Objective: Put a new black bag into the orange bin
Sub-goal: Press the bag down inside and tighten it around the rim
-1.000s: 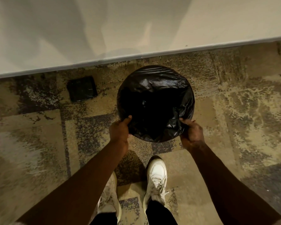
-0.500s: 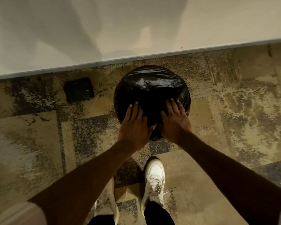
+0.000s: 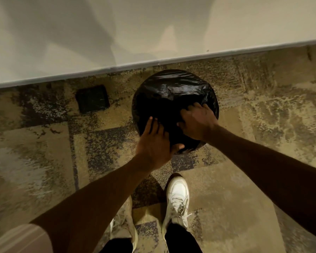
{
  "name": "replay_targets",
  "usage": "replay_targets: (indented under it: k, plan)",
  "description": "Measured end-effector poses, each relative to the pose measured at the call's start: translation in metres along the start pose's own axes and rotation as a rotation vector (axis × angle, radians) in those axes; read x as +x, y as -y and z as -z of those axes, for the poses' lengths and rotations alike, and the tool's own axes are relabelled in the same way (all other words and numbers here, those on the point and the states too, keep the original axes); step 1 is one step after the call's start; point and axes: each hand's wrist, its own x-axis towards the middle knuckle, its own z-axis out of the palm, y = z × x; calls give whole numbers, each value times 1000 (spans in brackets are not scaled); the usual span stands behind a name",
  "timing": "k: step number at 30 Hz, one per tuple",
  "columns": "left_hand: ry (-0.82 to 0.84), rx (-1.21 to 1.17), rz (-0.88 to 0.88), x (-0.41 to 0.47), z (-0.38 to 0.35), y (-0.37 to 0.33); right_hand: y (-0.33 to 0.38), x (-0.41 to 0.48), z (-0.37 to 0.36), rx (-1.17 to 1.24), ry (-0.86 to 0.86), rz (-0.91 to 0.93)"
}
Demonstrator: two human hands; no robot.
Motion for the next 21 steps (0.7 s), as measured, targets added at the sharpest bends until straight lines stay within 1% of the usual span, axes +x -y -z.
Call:
replay_targets:
  k: [1, 3, 5, 8, 11, 15, 18, 21]
  plan:
    - [-23, -19, -40, -2, 1, -5, -1, 9, 10, 102, -9, 23]
    - [-29, -46, -112, -7, 0, -15, -1, 30, 28, 281, 34, 71]
    - [-28, -73, -145, -13, -2, -24, -2, 54, 41, 370, 76, 90]
    - [-25, -68, -160, -20, -7, -31, -1, 90, 46, 402, 136, 52]
    - [6, -79, -144, -25, -14, -31, 1, 117, 42, 408, 142, 21]
    - [13, -119, -142, -26, -20, -26, 3, 127, 32, 383, 178, -21]
    - [-18, -146, -139, -26, -19, -22, 4, 116, 31, 401, 119, -6]
    - [-97, -146, -148, -23, -13, -14, -1, 95, 24, 466, 36, 21]
